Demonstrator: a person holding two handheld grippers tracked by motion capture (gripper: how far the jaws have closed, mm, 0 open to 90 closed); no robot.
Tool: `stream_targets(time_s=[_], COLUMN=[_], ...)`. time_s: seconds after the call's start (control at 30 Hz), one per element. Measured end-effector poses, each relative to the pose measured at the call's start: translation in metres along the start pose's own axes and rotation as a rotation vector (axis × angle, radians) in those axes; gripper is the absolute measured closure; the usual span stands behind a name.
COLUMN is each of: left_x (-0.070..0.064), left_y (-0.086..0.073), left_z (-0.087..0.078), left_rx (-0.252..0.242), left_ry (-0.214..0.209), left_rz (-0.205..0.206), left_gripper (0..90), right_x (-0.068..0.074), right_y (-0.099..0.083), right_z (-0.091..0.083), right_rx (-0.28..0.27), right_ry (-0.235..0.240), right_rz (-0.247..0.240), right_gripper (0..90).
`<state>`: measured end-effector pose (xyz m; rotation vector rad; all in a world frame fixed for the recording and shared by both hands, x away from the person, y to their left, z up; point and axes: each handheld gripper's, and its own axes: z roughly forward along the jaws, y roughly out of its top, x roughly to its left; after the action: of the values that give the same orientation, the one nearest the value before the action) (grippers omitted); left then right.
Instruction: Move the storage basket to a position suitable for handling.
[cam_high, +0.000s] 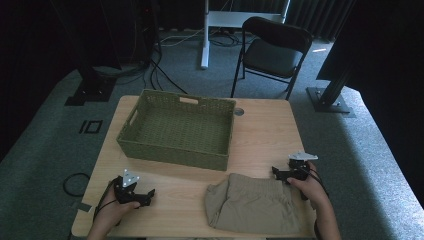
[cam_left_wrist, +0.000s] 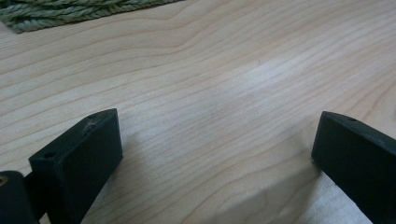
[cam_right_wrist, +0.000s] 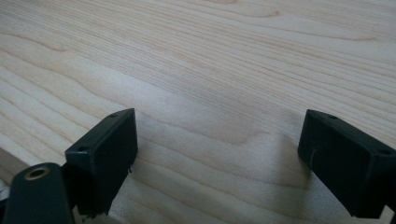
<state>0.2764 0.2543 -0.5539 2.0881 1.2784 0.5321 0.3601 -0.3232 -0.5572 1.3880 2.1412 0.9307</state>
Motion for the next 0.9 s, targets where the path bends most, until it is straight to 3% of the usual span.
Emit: stream_targets(time_s=[0.27, 0.33, 0.43, 0.63, 0.9], left_x=[0.005, 0.007, 0.011, 0.022, 0.03], left_y=[-0.001, -0.001, 0.0, 0.006, 0.018], left_z=[-0.002, -0.003, -0.005, -0.009, -0.016], left_rx=[-0.003, -0.005, -0.005, -0.022, -0.056], left_ry=[-0.017, -0.014, -0.01, -0.004, 0.001], left_rz=[0.032, 0.03, 0.028, 0.026, 0.027], left_gripper=[2.6, 2.9, 2.9, 2.9, 2.9], right_x=[-0.001, -0.002, -0.002, 0.003, 0.018], right_y=[0.001, 0.001, 0.004, 0.021, 0.044], right_z=[0.0, 0.0, -0.001, -0.009, -0.018], right_rx=[-0.003, -0.007, -0.006, -0.043, -0.085], right_ry=[0.013, 0.019, 0.014, 0.012, 0.043], right_rz=[0.017, 0.037, 0.03, 0.022, -0.002], right_gripper=[11.4, 11.4, 11.4, 11.4, 11.4])
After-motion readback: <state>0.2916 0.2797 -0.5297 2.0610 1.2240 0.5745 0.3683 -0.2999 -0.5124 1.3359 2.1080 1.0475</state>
